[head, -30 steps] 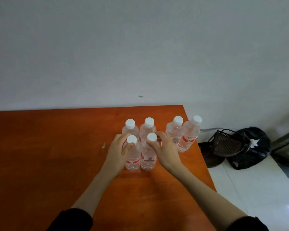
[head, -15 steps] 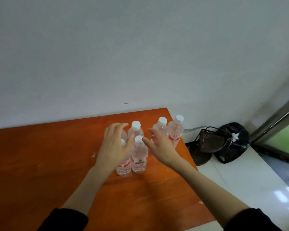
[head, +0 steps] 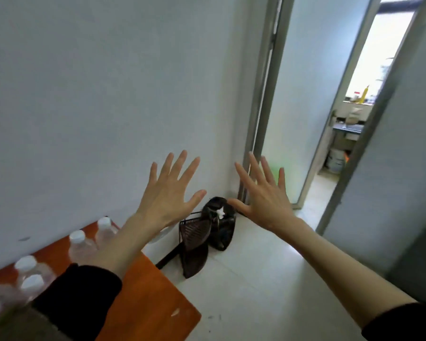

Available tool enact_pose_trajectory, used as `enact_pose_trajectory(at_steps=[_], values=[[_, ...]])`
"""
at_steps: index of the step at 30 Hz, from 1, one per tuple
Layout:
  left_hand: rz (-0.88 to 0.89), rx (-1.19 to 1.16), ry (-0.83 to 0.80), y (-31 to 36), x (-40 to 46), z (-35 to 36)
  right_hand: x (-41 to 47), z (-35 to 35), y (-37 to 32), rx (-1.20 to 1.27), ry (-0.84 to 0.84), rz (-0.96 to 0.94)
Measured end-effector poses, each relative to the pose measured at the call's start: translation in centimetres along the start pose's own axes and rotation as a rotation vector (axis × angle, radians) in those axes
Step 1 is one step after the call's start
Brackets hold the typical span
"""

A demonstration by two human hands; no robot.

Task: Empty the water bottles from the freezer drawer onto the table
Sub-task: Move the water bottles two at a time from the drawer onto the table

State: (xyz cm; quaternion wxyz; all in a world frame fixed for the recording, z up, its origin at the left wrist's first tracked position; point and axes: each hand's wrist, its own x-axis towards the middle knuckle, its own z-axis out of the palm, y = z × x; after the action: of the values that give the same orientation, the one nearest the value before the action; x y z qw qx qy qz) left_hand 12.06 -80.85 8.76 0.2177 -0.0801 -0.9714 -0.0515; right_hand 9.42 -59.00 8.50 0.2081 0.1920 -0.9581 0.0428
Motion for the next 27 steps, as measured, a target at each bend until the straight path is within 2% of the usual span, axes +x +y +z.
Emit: enact_pose_trajectory(at_steps=[4, 14, 19, 24, 27], values=[[0.145, -0.137, 0.040, 12.3, 0.5, 1.8, -9.0, -4.9, 10.7, -0.094, 0.086, 0.199], [0.560, -0.250, -0.027, 40.8, 1.8, 5.5, -29.4, -13.0, 29.2, -0.263, 0.016, 0.645], [0.713, -0.355, -0.085, 52.3, 1.4, 8.1, -36.2, -13.9, 36.1, -0.276, -0.029, 0.826], [0.807, -0.420, -0.180, 62.6, 1.9, 13.7, -41.3, -12.7, 43.7, -0.286, -0.125, 0.985], [0.839, -0.487, -0.218, 67.7, 3.1, 15.5, -43.0, -12.8, 47.6, -0.301, -0.122, 1.049]])
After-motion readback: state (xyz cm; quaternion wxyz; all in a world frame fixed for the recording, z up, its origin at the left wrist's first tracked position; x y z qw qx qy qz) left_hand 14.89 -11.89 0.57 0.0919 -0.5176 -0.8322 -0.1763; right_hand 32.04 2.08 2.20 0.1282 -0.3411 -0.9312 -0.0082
